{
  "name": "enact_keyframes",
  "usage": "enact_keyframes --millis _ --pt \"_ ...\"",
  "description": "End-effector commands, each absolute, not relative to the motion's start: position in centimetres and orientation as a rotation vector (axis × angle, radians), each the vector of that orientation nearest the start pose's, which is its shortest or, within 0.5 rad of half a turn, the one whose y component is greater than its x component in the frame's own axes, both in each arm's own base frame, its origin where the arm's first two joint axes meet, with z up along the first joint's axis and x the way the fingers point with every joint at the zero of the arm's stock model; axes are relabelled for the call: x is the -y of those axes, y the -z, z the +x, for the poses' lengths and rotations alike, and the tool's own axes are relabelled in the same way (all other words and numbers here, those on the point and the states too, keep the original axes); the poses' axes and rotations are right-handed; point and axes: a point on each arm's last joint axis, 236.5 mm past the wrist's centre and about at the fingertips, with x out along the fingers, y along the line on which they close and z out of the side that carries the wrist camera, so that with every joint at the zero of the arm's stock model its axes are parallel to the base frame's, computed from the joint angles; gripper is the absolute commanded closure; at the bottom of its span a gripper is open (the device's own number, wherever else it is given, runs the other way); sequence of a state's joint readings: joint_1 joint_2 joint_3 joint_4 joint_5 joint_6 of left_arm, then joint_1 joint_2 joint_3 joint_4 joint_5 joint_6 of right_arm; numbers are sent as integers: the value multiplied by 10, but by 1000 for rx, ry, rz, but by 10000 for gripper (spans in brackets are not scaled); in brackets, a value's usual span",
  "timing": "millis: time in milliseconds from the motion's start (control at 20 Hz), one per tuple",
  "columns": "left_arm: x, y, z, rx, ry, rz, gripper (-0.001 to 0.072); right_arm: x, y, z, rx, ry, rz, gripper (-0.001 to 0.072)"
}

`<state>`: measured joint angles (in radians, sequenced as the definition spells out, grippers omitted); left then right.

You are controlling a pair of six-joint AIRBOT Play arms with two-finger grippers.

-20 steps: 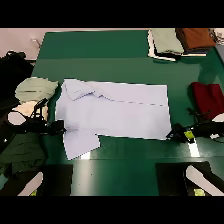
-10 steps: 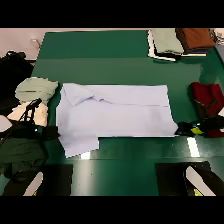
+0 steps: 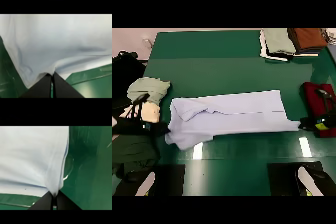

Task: Fold the shirts.

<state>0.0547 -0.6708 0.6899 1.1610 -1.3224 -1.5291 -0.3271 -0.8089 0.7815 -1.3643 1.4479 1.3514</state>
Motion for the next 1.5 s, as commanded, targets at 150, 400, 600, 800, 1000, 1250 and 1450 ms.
enact_keyframes --millis 150,400,600,800,1000,1250,1450 --pt "64 -43 347 -1150 233 -300 684 16 -21 311 -1381 -109 209 697" --pt "62 -4 397 -1195 219 -326 683 -5 -5 374 -1411 -158 184 695" --pt "59 -4 411 -1165 172 -380 105 -25 -9 421 -1357 -245 347 367" --pt "63 -19 408 -1182 200 -376 106 -2 -8 420 -1340 -283 423 300" --pt "86 -25 408 -1178 257 -432 674 42 33 375 -1444 -208 561 181" --pt "165 -27 407 -1143 380 -370 684 39 78 348 -1492 -265 777 210" --pt "230 -13 404 -1140 454 -362 684 -1 88 373 -1452 -362 847 278"
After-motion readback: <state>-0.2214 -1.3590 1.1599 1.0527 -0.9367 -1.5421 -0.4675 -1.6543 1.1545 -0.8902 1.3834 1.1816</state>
